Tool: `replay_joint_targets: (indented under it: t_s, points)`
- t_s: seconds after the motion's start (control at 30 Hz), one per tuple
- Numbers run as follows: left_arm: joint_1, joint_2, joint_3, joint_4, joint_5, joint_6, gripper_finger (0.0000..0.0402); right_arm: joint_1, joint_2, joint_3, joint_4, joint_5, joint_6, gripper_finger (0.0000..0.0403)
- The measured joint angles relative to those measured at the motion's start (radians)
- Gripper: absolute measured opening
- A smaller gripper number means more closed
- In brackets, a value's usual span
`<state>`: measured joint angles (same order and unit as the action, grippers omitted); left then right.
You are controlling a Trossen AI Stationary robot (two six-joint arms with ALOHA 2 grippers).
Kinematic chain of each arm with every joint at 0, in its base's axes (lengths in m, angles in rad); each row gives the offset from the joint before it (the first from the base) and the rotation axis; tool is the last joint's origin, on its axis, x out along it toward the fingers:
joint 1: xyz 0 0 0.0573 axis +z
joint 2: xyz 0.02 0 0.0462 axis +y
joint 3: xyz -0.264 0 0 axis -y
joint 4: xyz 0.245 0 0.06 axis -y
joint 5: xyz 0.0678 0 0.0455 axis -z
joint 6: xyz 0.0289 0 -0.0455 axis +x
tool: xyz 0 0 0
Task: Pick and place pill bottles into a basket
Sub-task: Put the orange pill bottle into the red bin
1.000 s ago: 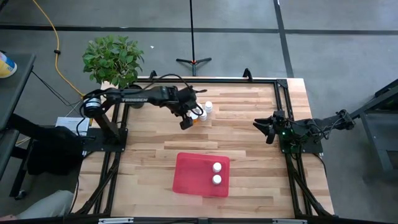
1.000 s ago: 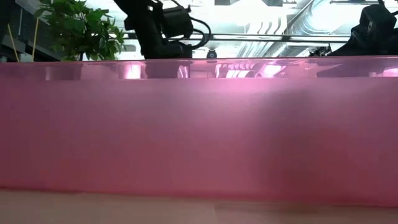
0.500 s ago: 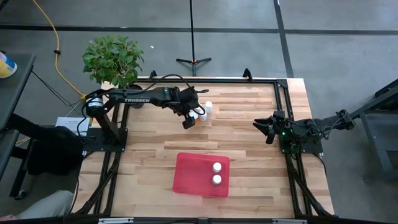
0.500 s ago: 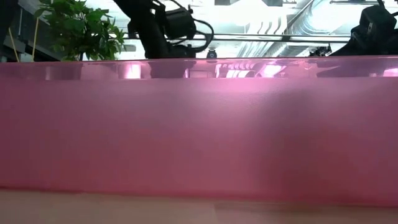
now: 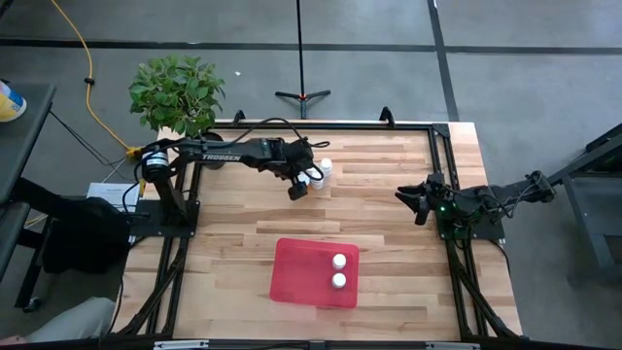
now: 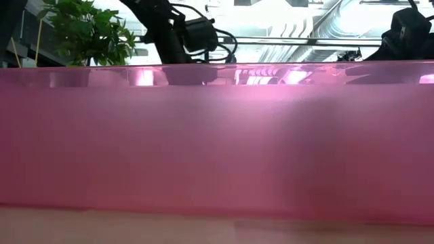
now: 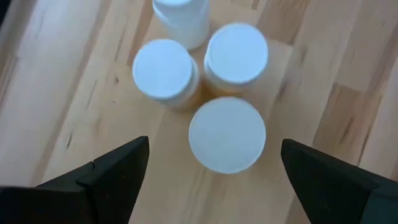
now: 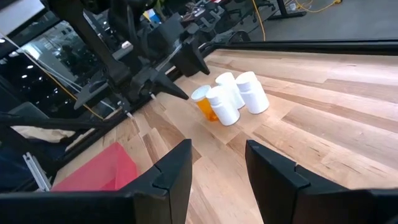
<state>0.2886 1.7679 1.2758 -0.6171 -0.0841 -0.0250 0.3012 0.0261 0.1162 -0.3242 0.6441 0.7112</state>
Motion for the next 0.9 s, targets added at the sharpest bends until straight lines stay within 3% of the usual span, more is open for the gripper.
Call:
replay_joint_targets:
  t_s: [0.9]
  points:
    - [0.000, 0.098, 0.001, 0.087, 0.029, -0.006, 0.0399, 0.000, 0.007, 0.000, -0.009, -0.001, 0.014, 0.0140]
